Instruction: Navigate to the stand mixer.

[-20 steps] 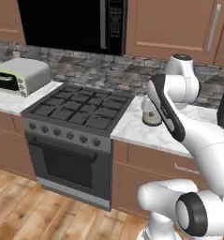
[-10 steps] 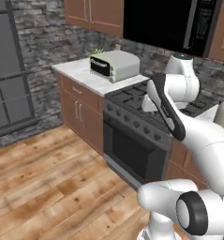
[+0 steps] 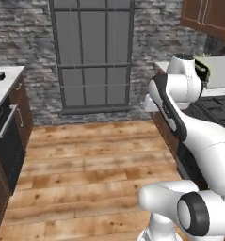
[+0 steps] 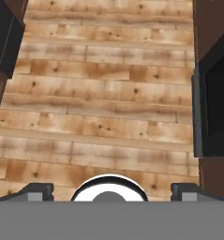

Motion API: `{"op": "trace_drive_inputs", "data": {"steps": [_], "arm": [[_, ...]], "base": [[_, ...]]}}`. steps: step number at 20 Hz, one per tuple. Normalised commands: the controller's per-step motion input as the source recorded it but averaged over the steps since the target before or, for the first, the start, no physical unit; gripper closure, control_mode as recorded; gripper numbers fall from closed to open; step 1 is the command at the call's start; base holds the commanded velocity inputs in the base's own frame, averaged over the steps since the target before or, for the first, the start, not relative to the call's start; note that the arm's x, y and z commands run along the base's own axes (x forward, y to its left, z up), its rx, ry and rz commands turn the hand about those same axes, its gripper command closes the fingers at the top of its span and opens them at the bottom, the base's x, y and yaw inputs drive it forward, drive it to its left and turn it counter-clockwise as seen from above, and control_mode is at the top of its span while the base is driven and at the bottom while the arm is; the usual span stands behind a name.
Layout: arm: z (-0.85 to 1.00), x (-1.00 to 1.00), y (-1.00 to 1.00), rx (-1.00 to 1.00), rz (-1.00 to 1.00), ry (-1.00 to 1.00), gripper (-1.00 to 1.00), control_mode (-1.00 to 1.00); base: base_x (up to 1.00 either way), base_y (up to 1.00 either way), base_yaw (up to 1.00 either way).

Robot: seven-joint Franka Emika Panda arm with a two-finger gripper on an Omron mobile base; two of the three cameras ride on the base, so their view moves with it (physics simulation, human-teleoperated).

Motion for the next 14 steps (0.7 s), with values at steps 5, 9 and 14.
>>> {"op": "trace_drive_inputs", "data": {"steps": [5, 9, 14], "arm": [[0.0, 0.0, 0.0, 0.0, 0.0, 0.0, -1.0, 1.0], [0.0, 0.0, 0.0, 0.0, 0.0, 0.0, -1.0, 1.0], [0.0, 0.0, 0.0, 0.0, 0.0, 0.0, -1.0, 1.0]], "base": [[0.0, 0.11, 0.85], [0.0, 0.04, 0.84], [0.02, 0.0, 0.85]]}}
